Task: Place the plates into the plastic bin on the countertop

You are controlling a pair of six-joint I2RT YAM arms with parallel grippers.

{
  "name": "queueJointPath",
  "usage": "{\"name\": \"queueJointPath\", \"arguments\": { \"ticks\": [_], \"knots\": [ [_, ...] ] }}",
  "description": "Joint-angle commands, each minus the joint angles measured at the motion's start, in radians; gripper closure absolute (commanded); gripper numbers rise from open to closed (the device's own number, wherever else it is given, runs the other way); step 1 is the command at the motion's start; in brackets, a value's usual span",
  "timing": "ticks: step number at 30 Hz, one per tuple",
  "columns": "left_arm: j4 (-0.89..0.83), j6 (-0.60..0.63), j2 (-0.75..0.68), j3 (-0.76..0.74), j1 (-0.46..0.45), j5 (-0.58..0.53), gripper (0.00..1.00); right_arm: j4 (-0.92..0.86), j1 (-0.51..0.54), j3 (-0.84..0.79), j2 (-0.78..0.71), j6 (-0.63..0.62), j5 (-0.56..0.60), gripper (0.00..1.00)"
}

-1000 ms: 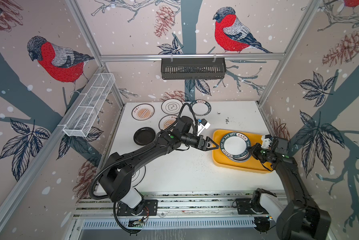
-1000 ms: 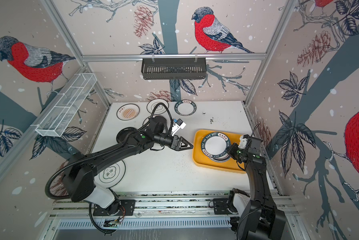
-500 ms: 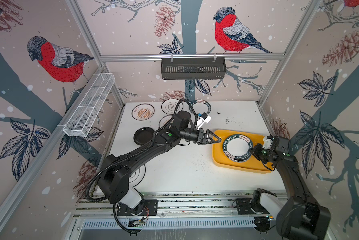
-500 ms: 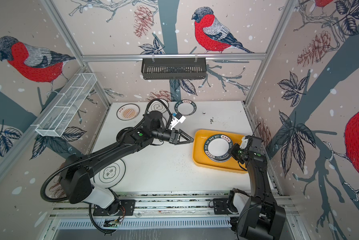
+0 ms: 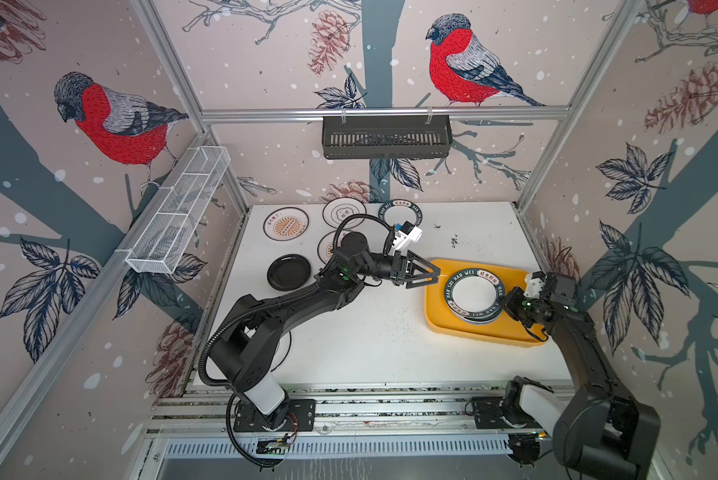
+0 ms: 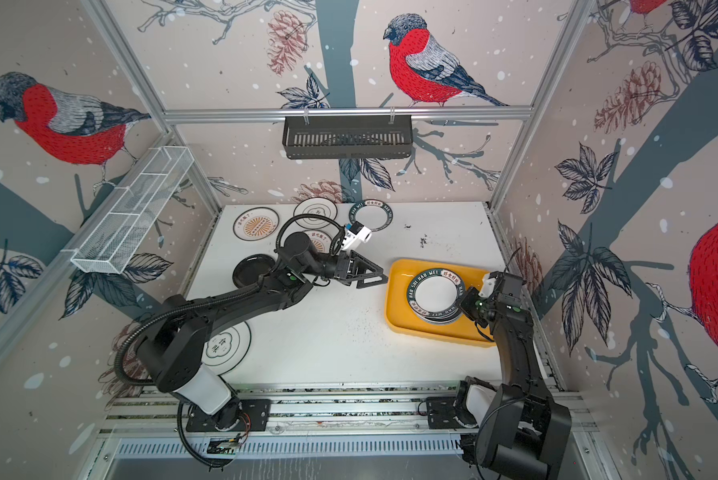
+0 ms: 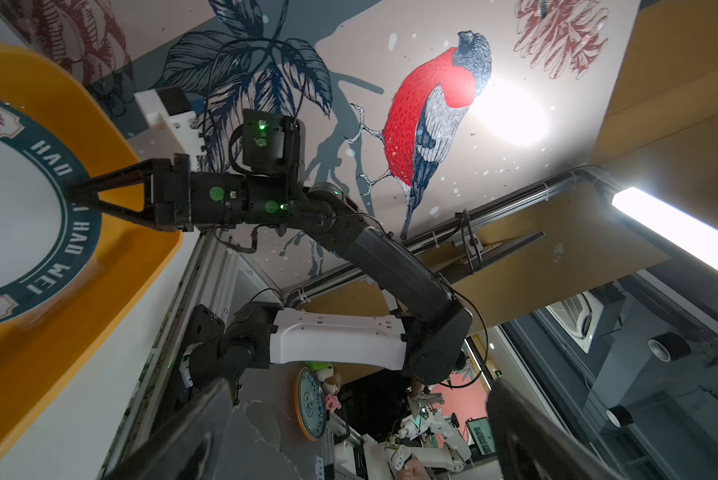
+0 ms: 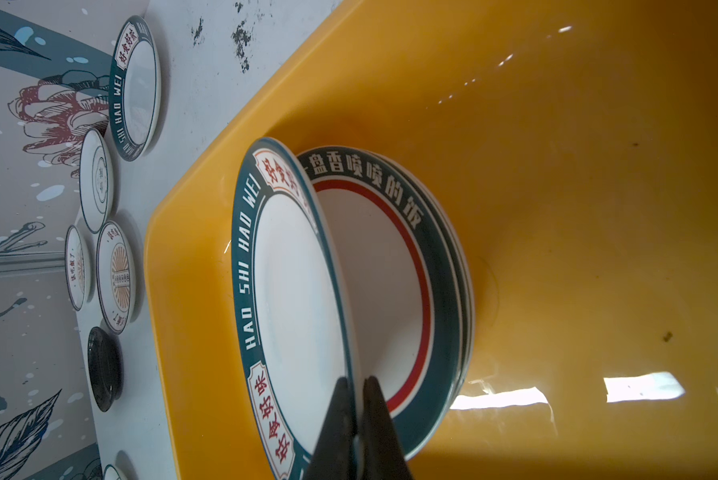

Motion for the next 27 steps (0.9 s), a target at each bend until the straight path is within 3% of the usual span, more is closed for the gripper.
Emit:
{"name": "queueJointPath", "arguments": {
  "ticks": [1, 8, 11, 18, 20, 23, 27],
  "knots": [
    [0.195, -0.101, 0.003, 0.006, 0.013, 0.034, 0.04, 0.007, 0.001, -0.002, -0.003, -0.011, 0.008, 0.98],
    [0.214, -0.098, -0.007, -0.024, 0.024, -0.001, 0.04, 0.018, 0.0, -0.01, -0.003, -0.004, 0.007, 0.98],
    [0.136, -0.037, -0.021, -0.011, 0.028, 0.001, 0.04, 0.016, 0.0, -0.01, -0.003, -0.007, 0.007, 0.98],
    [-0.294, 0.284, -0.12, -0.004, 0.063, -0.063, 0.04, 0.014, 0.0, -0.014, -0.005, -0.015, 0.027, 0.98],
    [-0.326, 0.33, -0.135, -0.033, 0.072, -0.08, 0.04, 0.02, 0.0, -0.025, -0.017, -0.009, 0.032, 0.98],
    [-0.553, 0.526, -0.152, -0.029, 0.086, -0.141, 0.04, 0.031, -0.001, -0.045, -0.047, 0.004, 0.025, 0.98],
    [-0.937, 0.821, -0.143, 0.056, 0.09, -0.307, 0.04, 0.0, -0.002, -0.035, -0.08, 0.005, 0.007, 0.98]
  ]
}}
